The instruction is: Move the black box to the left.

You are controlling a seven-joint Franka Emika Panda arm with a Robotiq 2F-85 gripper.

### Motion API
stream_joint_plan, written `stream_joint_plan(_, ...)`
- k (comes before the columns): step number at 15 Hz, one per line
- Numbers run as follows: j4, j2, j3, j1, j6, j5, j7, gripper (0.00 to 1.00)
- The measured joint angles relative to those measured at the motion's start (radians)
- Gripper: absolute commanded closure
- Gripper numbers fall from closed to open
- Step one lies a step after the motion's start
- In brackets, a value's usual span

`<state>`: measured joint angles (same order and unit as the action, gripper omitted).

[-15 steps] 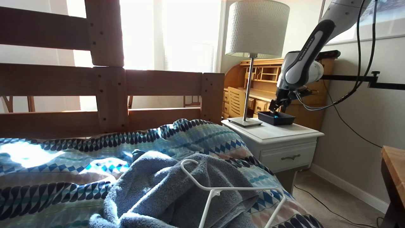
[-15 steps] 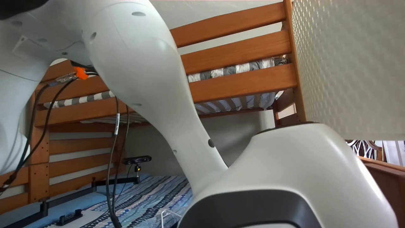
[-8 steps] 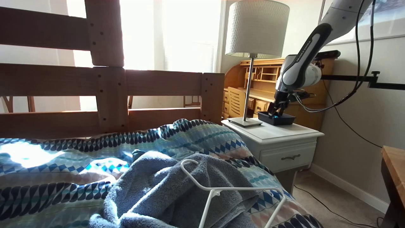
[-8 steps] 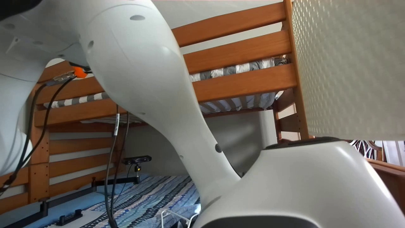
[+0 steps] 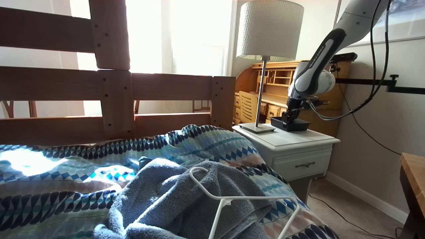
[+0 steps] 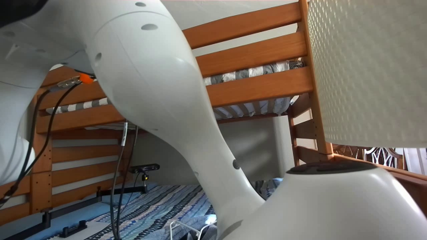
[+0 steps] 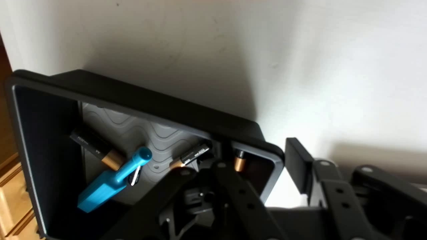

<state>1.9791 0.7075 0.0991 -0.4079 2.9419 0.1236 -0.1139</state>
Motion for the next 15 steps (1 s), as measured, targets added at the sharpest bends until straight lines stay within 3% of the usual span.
stream_joint_plan(2, -0.005, 0.004, 0.000, -0.001, 0.000, 0.000, -0.004, 0.98)
stream_joint_plan(3, -0.006, 0.005, 0.000, -0.001, 0.000, 0.000, -0.004, 0.99)
stream_joint_plan(7, -0.006, 0.006, 0.029, 0.019, 0.000, 0.000, -0.001, 0.97)
stream_joint_plan(15, 0.033, 0.002, 0.241, 0.193, 0.000, 0.002, 0.073, 0.97)
